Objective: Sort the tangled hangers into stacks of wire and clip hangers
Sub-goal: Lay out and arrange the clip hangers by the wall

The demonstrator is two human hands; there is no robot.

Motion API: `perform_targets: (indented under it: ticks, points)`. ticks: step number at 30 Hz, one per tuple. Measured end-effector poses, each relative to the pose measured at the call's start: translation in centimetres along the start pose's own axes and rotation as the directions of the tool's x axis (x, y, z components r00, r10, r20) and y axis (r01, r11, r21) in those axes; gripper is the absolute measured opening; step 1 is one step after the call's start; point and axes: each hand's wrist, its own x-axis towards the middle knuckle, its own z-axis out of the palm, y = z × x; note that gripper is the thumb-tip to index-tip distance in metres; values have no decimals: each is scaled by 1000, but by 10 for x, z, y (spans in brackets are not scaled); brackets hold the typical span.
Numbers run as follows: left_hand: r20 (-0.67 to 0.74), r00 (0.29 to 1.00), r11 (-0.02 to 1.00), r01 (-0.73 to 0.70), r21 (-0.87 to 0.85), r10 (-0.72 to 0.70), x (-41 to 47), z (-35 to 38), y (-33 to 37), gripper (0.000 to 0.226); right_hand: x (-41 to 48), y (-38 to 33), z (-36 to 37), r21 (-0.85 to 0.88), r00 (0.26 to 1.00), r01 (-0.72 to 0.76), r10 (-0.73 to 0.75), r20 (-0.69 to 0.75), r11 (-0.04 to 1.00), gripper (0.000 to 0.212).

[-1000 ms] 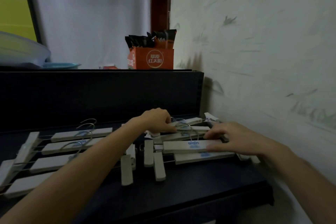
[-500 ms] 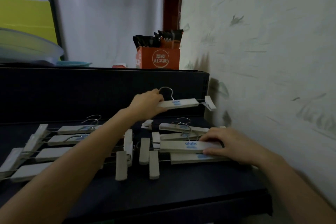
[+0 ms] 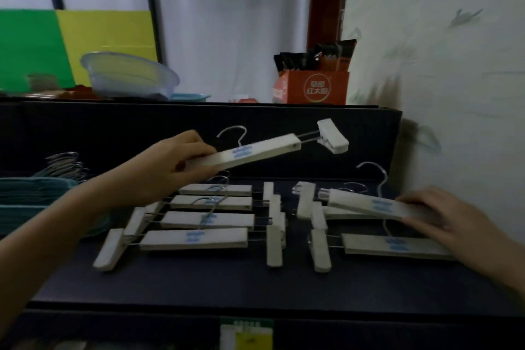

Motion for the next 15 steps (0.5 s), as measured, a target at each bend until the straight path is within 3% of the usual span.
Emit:
perform_targets:
  ticks: [5, 12, 15]
  points:
    - [134, 990, 995, -32, -95, 44, -68, -5, -19, 28, -3, -4, 1, 24, 997, -80, 81, -8, 996, 24]
    - [316, 946, 995, -45, -87, 70, -116, 22, -31, 44, -3, -18, 10, 3, 978, -172, 172, -115, 985, 28]
    - [330, 939, 992, -64, -108, 97, -122, 31, -34, 39, -2, -29, 12, 4, 977, -170, 169, -129, 985, 22]
